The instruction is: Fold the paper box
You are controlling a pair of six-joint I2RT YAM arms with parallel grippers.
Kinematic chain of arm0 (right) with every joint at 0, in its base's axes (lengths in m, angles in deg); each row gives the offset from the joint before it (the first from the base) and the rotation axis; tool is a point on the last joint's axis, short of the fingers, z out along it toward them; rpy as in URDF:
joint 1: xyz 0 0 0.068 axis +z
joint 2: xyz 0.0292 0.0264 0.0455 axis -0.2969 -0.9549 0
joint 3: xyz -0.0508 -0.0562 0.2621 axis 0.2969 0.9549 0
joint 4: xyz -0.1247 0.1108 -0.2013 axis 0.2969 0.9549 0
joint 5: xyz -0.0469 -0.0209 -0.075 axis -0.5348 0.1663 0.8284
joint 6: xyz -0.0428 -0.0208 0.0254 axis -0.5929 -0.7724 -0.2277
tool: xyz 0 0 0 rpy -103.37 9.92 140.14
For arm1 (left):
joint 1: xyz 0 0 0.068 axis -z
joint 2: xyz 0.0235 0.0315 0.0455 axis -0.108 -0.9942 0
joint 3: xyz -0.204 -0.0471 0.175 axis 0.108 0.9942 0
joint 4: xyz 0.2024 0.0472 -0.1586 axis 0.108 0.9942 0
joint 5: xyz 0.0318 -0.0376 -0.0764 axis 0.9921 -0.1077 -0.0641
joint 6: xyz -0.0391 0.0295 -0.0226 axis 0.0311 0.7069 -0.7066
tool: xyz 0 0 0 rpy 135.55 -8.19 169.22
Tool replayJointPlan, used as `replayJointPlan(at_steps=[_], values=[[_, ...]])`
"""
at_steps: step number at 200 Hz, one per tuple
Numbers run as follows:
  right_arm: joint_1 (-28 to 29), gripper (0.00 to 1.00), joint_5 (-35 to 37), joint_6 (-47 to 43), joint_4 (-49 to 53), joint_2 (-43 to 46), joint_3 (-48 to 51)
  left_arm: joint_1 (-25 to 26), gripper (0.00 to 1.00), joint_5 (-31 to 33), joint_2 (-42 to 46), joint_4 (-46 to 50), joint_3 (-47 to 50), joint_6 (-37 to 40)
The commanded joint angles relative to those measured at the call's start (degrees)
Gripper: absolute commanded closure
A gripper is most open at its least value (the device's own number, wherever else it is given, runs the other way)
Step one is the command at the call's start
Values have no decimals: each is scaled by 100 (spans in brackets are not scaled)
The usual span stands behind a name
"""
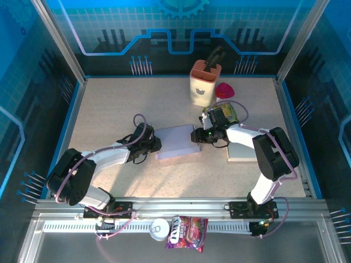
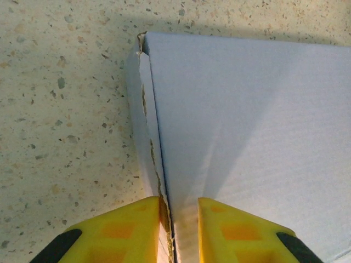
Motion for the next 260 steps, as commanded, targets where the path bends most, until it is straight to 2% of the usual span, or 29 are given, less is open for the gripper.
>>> replayJointPlan(at_steps=[1,50,129,167,210,225,260], values=[[155,59,166,-176,312,-226,-116,-55,77,-72,-178,41,142,158],[333,75,481,-238,439,-275,-159,-61,76,-83,-220,15,118,173],[425,73,635,-132,333,-298,62,-69,78,-257,-493,-199,172,149],[257,64,287,-203,146,71,254,-76,86,-245,-329,-243,304,155],[-243,43,-532,-316,-50,231,265,-133,100,-384,-249,-360,349,238],[-425,37,-818,-365,-142,206,265,-168,100,-499,-276,-522,411,247],[-641,33,-1422,-445,-270,-142,185,-401,100,-831,-318,-1051,729,110]])
